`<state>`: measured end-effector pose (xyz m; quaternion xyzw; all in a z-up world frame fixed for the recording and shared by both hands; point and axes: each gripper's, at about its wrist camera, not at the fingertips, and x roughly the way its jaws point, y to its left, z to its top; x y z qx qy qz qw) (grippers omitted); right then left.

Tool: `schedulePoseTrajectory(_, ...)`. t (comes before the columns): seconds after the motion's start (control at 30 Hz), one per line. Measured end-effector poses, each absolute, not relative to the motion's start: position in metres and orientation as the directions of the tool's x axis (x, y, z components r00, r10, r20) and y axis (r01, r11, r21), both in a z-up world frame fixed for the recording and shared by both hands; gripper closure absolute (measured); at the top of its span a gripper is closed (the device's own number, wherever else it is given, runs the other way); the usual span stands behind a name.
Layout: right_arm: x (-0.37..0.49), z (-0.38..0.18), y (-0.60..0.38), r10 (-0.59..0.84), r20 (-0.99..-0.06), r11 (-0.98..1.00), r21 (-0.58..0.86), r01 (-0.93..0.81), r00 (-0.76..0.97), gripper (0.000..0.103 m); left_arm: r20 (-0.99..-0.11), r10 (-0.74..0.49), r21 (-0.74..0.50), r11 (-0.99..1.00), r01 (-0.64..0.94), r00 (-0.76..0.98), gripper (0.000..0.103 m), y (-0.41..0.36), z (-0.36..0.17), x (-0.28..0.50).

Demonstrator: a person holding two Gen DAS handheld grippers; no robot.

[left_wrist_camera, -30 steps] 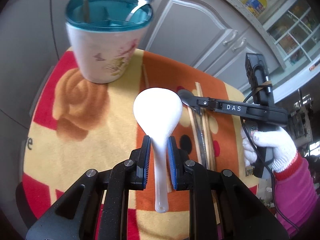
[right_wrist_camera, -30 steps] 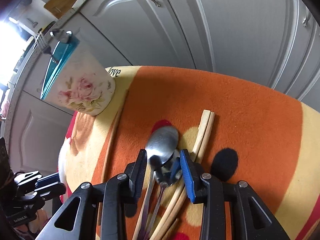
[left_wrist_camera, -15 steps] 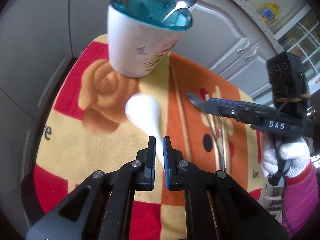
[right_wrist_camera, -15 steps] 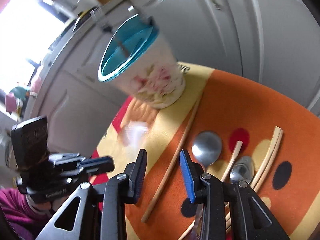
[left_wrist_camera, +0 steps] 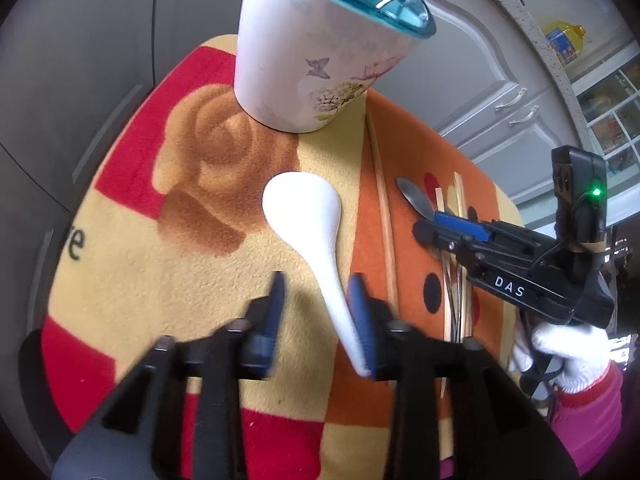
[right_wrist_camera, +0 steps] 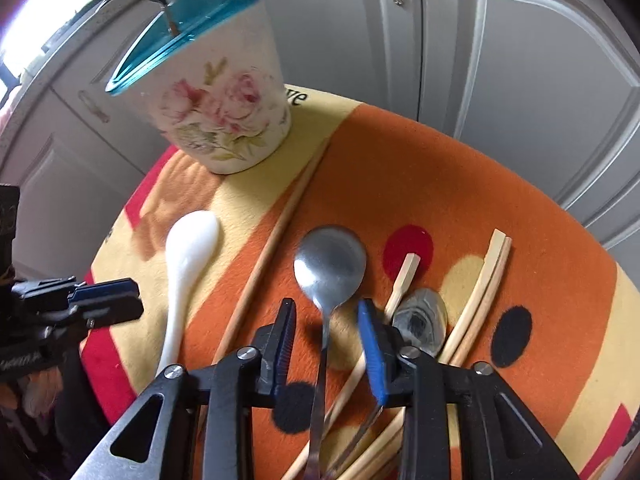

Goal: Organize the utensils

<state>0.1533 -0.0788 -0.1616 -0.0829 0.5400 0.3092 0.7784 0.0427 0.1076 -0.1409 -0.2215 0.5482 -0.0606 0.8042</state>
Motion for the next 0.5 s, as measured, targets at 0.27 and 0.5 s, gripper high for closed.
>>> schedulePoseTrajectory(0.27, 0.156, -0.159, -0.077, 0.397, -0.881, 0.783, 0.181, -0.595, 0.256, 0.096, -0.887, -0.259, -0.329, 0.936, -0.129, 0.383, 0.063, 0.08, -0.149, 0.063)
schedulePoseTrajectory(0.5, 0.154, -0.162, -0.092, 0.464, -0.851, 0.787, 0.268, -0.556, 0.247, 0.1, -0.89, -0.2, -0.232, 0.972, -0.03, 0.41, 0.086, 0.062, -0.152, 0.075)
